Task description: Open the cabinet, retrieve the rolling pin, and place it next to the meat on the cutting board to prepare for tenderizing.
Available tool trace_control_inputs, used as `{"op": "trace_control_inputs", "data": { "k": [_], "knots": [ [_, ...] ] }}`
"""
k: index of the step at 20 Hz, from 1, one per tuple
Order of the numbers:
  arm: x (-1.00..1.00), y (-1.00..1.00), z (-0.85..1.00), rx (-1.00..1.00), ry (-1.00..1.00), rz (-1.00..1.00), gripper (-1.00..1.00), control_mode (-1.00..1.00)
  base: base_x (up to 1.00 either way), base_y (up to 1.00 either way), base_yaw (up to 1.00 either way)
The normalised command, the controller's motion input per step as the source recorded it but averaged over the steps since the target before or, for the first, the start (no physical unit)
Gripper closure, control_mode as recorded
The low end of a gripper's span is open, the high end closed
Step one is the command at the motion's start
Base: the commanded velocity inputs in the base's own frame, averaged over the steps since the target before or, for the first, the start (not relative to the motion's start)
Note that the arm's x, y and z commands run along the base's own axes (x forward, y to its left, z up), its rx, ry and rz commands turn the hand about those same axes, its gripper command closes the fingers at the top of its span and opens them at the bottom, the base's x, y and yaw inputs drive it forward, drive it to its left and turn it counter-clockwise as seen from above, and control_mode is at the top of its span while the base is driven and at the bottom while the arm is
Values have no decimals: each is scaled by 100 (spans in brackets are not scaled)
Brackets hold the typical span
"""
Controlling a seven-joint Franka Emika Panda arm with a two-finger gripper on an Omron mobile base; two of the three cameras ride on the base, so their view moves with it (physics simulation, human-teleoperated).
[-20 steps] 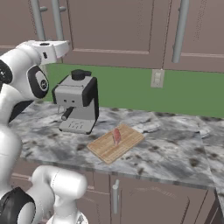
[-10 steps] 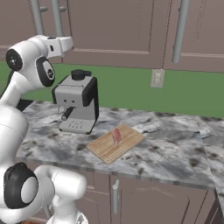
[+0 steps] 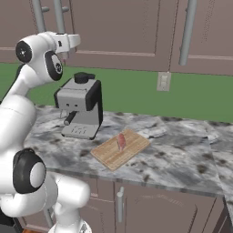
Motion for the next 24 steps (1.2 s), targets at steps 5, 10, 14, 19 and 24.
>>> {"op": "trace_control_inputs", "data": {
  "k": [5, 10, 14, 19, 24],
  "knots": [
    [7, 2, 0, 0, 0, 0, 100, -100, 0, 0, 0],
    [1, 0, 0, 0, 0, 0, 100, -100, 0, 0, 0],
    [0, 0, 0, 0, 0, 0, 100, -100, 0, 0, 0],
    [1, 7, 0, 0, 0, 0, 100, -100, 0, 0, 0],
    [-15, 0, 0, 0, -1, 2, 100, -100, 0, 0, 0]
  ]
}}
